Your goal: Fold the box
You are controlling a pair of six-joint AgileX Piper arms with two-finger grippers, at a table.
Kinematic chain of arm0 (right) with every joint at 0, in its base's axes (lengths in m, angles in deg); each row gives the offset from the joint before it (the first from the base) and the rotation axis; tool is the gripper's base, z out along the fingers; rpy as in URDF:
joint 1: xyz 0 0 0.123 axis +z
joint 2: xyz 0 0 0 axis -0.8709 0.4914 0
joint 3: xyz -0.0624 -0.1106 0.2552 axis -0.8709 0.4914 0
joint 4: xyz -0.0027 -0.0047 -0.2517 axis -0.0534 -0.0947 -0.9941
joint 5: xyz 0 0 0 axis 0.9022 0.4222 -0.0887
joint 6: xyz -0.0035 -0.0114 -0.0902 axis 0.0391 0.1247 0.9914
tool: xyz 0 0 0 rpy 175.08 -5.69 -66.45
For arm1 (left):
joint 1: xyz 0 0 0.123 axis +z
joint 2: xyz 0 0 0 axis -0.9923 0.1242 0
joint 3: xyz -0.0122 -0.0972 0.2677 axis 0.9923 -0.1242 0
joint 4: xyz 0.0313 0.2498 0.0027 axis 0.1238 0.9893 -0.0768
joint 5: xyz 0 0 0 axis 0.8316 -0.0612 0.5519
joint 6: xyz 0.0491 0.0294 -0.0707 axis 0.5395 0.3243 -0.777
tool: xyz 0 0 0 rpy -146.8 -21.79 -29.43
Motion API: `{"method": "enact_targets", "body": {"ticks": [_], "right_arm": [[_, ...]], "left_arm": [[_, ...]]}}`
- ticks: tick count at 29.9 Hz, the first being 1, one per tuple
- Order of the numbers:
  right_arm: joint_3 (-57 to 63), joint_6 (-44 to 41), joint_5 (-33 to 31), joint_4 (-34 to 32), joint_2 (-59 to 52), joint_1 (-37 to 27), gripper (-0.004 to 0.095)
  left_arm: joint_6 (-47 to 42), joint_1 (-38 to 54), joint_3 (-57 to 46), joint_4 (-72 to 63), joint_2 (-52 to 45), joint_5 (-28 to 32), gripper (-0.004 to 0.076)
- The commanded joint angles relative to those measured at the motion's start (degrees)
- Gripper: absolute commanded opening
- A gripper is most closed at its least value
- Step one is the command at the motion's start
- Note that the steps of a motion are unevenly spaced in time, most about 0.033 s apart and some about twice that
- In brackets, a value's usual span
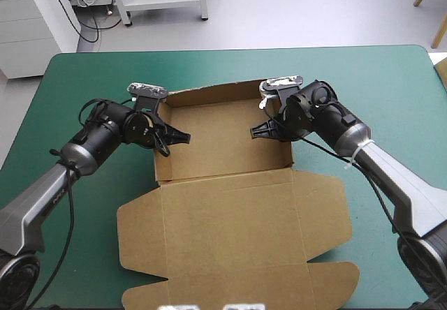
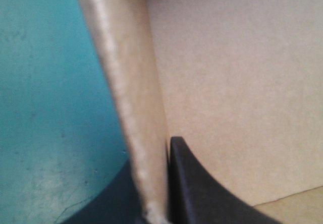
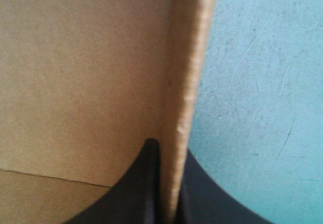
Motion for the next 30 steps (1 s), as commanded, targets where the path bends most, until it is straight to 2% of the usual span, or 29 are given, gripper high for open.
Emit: {"method": "enact_targets", "body": {"ticks": [1, 6, 14, 24, 27, 30], "right_arm": [[-2.1, 2.7, 4.8, 1.1, -0.9, -1.6, -0.002], [-2.1, 4.2, 4.9, 1.4, 2.3, -4.3, -0.002], [-2.3, 7.2, 6.3, 2.3, 7.9, -7.3, -0.002], [-8.1, 9.8, 5.6, 4.2, 12.5, -8.0, -0.0018], [-10.0, 11.7, 3.7, 4.4, 12.5, -8.0, 0.0019], [-12.5, 12.5, 0.8, 4.6, 12.5, -8.0, 0.0174]], "left_arm": [[2.5, -1.0, 1.8, 0.3, 1.2, 3.2, -0.0008], [2.9, -0.9, 1.8, 2.7, 4.6, 4.6, -0.0008], [2.9, -0.9, 1.8, 4.0, 8.8, 11.0, -0.0008], [2.9, -0.9, 2.3, 3.0, 11.0, 10.7, -0.0005], [3.0, -0.9, 2.3, 3.0, 10.7, 10.3, 0.0057], [3.0, -0.9, 2.3, 2.9, 10.2, 9.2, 0.0193]]}}
